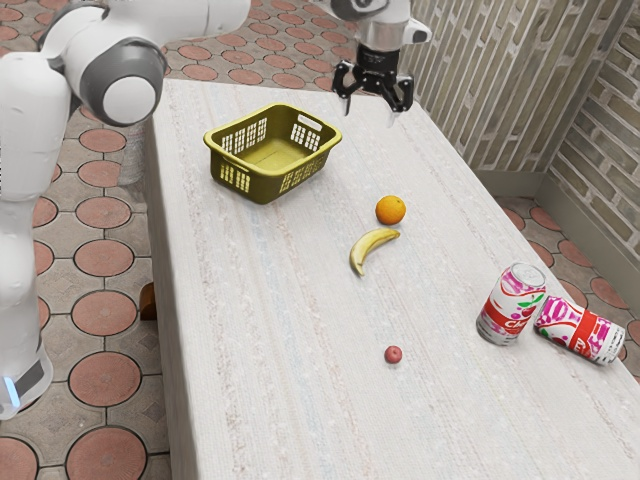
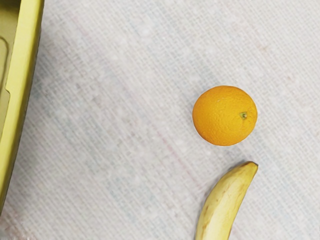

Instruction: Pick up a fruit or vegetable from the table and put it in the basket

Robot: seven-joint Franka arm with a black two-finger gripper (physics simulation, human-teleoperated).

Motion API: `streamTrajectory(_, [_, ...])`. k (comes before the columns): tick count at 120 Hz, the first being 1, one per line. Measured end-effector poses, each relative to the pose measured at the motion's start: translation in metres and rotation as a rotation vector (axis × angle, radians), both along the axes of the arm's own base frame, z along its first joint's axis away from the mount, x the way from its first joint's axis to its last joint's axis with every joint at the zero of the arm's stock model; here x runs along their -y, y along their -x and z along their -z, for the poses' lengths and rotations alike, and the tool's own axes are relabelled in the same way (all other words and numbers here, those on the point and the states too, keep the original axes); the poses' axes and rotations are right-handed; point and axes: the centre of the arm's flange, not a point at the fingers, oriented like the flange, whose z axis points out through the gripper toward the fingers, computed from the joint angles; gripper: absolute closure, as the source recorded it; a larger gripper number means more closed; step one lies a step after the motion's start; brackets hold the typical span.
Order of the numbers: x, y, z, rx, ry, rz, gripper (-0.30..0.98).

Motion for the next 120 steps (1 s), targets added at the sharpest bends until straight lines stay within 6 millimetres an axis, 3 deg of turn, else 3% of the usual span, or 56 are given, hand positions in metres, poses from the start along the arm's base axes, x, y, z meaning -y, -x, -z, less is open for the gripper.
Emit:
streamTrajectory(10, [-0.001, -0.016, 0.021, -0.019, 0.011, -0.071, 0.00])
streamTrajectory(35, [0.026, -0.059, 0.069, -0.036, 0.041, -0.167, 0.00])
streamTrajectory(61, [0.033, -0.082, 0.110, -0.058, 0.050, -0.258, 0.00])
streamTrajectory(95, [0.004, -0.090, 0.125, -0.039, 0.044, -0.381, 0.00])
streamTrajectory(120, [0.010, -0.101, 0.145, -0.050, 0.051, -0.408, 0.00])
